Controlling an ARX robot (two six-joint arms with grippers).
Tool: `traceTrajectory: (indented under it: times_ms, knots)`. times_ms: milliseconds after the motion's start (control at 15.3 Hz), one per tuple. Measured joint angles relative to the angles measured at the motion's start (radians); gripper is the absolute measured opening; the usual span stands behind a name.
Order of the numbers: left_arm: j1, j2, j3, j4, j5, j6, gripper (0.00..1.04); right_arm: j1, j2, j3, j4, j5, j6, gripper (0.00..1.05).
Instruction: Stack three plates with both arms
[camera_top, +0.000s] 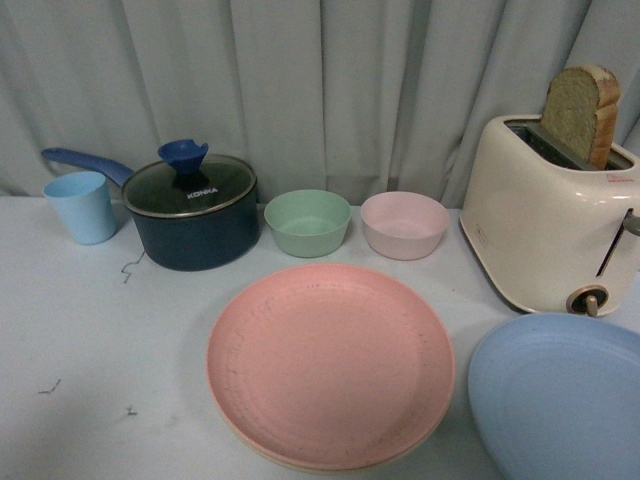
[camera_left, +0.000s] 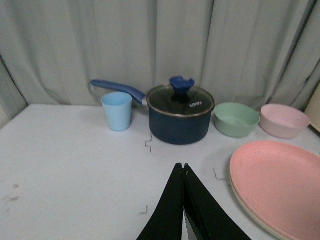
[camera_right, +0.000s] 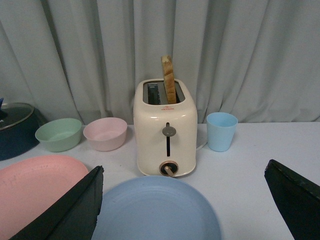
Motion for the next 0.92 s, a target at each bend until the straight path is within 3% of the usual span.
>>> traceTrajectory:
  times_ms: [196,261,458,523,654,719,784,915]
  knots:
    - [0.000,-0.037,0.000,0.002,-0.002,0.000,0.02,0.000,0.000,0.000,0.000,0.000,0.000,0.98]
    - [0.000,-0.037,0.000,0.009,-0.003,0.000,0.08,0.000,0.000,0.000,-0.001,0.000,0.000,0.98]
    - [0.000,-0.037,0.000,0.006,-0.003,0.000,0.44,0.000,0.000,0.000,0.000,0.000,0.000,0.98]
    - [0.000,-0.037,0.000,0.006,-0.003,0.000,0.56,-0.036,0.023,0.018,-0.066,-0.091,0.017,0.98]
    - [0.000,-0.037,0.000,0.006,-0.003,0.000,0.82,-0.301,0.317,0.055,0.133,-0.363,0.047,0.98]
    - [0.000,-0.037,0.000,0.006,-0.003,0.000,0.94,-0.399,0.480,0.075,0.296,-0.426,0.054,0.98]
    - [0.000,-0.037,0.000,0.006,-0.003,0.001,1.00,-0.458,0.665,0.110,0.449,-0.407,0.056,0.98]
    - [0.000,-0.037,0.000,0.006,-0.003,0.001,0.98,-0.436,1.022,0.196,0.639,-0.320,0.041,0.98]
